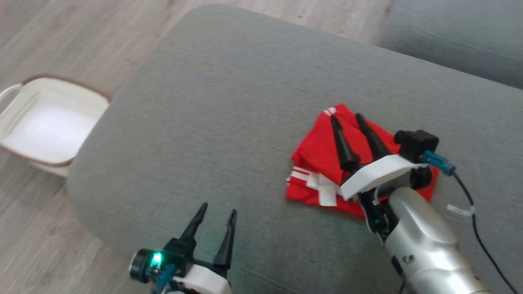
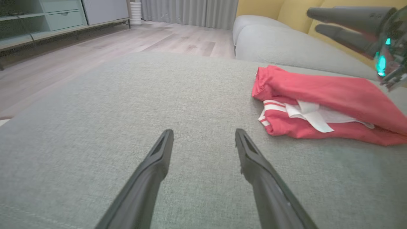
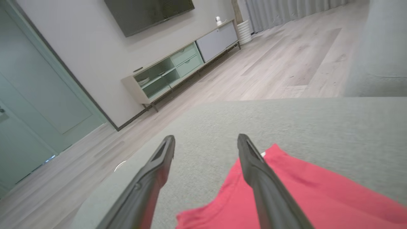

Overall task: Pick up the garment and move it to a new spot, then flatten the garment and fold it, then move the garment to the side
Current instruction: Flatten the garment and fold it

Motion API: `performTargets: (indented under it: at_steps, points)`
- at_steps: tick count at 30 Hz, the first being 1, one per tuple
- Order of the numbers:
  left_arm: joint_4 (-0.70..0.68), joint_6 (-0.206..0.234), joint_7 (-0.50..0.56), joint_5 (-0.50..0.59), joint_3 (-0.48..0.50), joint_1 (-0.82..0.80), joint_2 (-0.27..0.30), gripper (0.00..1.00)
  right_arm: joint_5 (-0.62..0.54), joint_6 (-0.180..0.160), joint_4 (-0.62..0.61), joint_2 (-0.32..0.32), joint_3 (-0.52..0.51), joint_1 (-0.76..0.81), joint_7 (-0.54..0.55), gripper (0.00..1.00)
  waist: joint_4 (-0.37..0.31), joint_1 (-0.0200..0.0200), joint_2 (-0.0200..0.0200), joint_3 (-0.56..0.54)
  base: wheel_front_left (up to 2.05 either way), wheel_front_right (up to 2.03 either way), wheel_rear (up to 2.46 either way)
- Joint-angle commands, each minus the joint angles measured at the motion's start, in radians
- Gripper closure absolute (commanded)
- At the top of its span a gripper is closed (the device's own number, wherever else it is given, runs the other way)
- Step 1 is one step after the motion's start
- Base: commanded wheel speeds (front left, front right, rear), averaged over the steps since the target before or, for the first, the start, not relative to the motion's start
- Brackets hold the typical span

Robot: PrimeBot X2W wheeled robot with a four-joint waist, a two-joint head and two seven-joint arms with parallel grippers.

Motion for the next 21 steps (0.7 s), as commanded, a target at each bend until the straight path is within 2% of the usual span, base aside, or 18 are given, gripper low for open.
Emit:
performTargets:
  at_steps: [1,10,15,21]
  points:
    - [-0.029,0.006,-0.005,-0.006,0.045,-0.048,0.001,0.0,-0.017,-0.001,-0.034,0.004,0.0,-0.027,-0.006,0.0,-0.046,0.0,0.0,-0.009,0.0,0.0,0.0]
    - [-0.05,0.027,-0.005,0.035,0.143,-0.057,0.001,0.0,-0.222,-0.001,-0.095,0.004,-0.268,0.076,-0.006,0.0,-0.256,0.0,0.0,-0.022,0.0,0.0,0.0]
    - [-0.051,0.044,-0.005,0.081,0.226,-0.056,0.002,0.0,-0.331,-0.001,-0.132,0.004,-0.383,0.158,-0.006,0.0,-0.376,0.0,0.0,-0.035,0.0,0.0,0.0]
    - [-0.046,0.058,-0.005,0.103,0.314,-0.022,0.006,0.0,-0.38,-0.001,-0.148,0.004,-0.396,0.227,-0.006,0.0,-0.457,0.0,0.0,-0.048,0.0,0.0,0.0]
